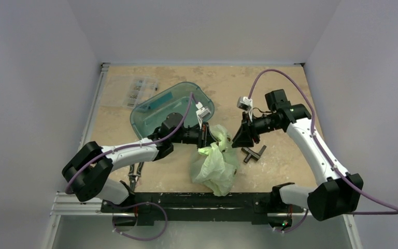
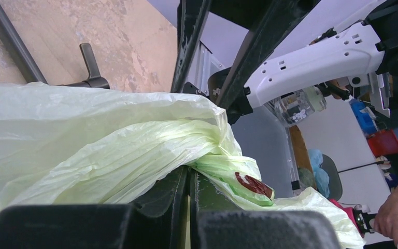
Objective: Place the fake fruits into the plastic bag and tie a complex knot
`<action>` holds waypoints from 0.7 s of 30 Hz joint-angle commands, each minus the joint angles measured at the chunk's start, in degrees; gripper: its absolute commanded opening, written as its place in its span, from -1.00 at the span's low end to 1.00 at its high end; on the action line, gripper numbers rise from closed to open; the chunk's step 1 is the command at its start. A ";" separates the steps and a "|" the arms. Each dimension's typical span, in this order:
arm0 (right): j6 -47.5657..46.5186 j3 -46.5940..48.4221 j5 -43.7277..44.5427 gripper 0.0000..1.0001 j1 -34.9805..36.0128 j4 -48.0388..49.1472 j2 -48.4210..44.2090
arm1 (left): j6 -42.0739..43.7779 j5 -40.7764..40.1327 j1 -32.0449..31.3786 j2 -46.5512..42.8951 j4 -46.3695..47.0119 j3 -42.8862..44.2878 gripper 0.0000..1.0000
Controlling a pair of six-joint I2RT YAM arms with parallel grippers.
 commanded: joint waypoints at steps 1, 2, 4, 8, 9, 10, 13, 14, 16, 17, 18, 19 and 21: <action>-15.28 2.23 -0.12 -0.39 -0.18 -12.81 1.79 | 1.33 1.01 -0.07 -0.65 1.70 2.32 -1.00; -14.75 2.11 -1.18 -0.39 -0.14 -12.18 1.99 | 1.38 1.11 -0.06 -0.58 1.68 2.28 -1.00; -12.99 2.02 -2.40 -0.40 -0.11 -9.92 2.17 | 1.36 1.22 -0.06 -0.44 1.84 2.19 -1.00; -4.67 -0.01 -5.84 -0.38 1.23 -0.25 1.79 | 1.41 1.43 -0.06 -0.01 2.05 2.65 -1.00; -2.32 -0.57 -5.51 -0.38 2.13 2.84 1.56 | 1.44 1.39 -0.06 0.07 2.02 2.86 -1.00; 0.30 -1.16 -5.19 -0.38 2.92 6.67 1.28 | 1.40 1.33 -0.17 0.25 2.06 2.97 -1.00; 9.78 -2.43 -4.06 -0.38 6.01 16.91 0.73 | 1.23 1.55 -0.40 0.65 2.34 3.14 -1.00; 11.54 -2.74 -3.56 -0.38 7.30 19.26 0.94 | 1.24 1.53 -0.46 0.71 2.37 3.22 -1.00; 14.60 -3.21 -2.47 -0.40 9.64 23.65 1.18 | 1.27 1.53 -0.50 0.81 2.44 3.44 -1.00; 17.30 -3.65 -2.42 -0.40 10.33 27.65 1.19 | 1.32 1.76 -0.57 0.90 2.46 3.56 -1.00; 20.12 -3.93 -2.50 -0.39 10.56 31.01 1.13 | 1.36 1.83 -0.59 0.98 2.46 3.69 -1.00; 22.58 -3.96 -2.55 -0.36 10.70 33.47 1.13 | 1.53 1.84 -0.62 1.00 2.42 3.68 -1.00; 25.00 -3.60 -2.79 -0.29 11.15 35.71 1.25 | 2.13 1.86 -0.81 1.11 2.10 3.68 -1.00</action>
